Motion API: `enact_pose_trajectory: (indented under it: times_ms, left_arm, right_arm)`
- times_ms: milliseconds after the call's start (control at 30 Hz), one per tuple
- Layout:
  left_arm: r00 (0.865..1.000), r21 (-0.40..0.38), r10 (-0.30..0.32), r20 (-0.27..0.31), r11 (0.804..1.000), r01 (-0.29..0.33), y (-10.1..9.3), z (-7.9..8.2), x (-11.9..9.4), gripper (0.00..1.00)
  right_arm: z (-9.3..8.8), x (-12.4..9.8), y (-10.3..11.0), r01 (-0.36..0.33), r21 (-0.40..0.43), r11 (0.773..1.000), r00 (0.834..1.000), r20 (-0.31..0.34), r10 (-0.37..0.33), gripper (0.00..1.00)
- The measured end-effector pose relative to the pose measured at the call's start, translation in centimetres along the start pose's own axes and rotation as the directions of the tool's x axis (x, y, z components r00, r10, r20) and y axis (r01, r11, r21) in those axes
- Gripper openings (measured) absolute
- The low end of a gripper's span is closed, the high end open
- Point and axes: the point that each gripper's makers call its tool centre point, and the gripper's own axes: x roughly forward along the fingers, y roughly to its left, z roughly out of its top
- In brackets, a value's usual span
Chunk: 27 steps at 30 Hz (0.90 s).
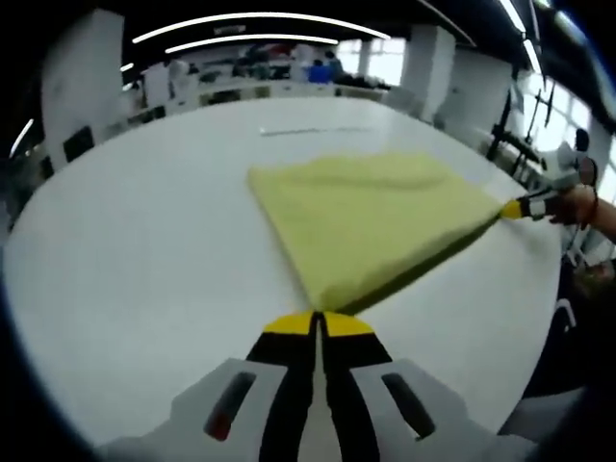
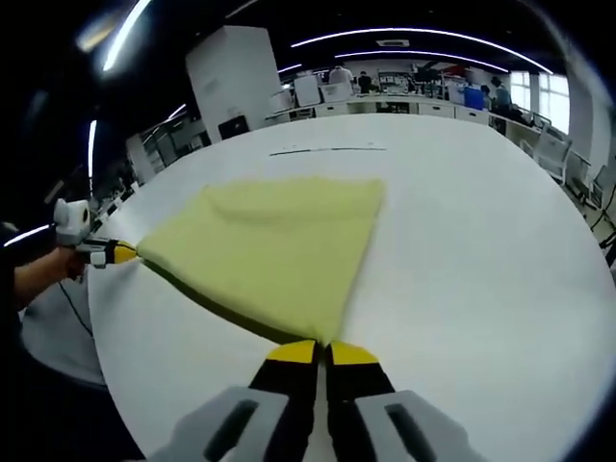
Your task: Fold the garment on the visible template until the final outline fits inside the template.
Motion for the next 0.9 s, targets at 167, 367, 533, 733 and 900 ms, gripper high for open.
enact_pose_trajectory:
  times_ms: [167,367,533,733,900]
  left_arm:
    - [1.000,0.008,0.020,0.001,1.000,-0.020,0.2,0.1,-0.1,0.05]
    - [0.999,-0.001,-0.019,0.044,1.000,0.019,-0.5,1.1,-0.9,0.28]
    - [0.995,-0.022,-0.046,0.087,0.999,0.048,-1.2,2.3,-1.8,0.45]
    - [0.984,-0.043,-0.080,0.160,0.995,0.088,-2.4,4.6,-3.2,0.58]
    - [0.979,-0.053,-0.089,0.183,0.994,0.101,-3.0,5.6,-4.3,0.65]
  right_arm:
    - [0.2,-0.1,-0.3,0.028,-0.029,0.999,1.000,-0.012,-0.029,0.07]
    - [0.5,-0.3,0.2,0.030,-0.036,0.999,1.000,-0.006,-0.030,0.38]
    - [1.5,-0.9,1.1,0.013,-0.050,0.999,1.000,0.019,-0.012,0.55]
    - [2.8,-2.1,2.6,-0.021,-0.068,0.997,0.999,0.034,0.024,0.67]
    - [4.6,-3.4,4.3,-0.063,-0.068,0.996,0.995,0.079,0.068,0.76]
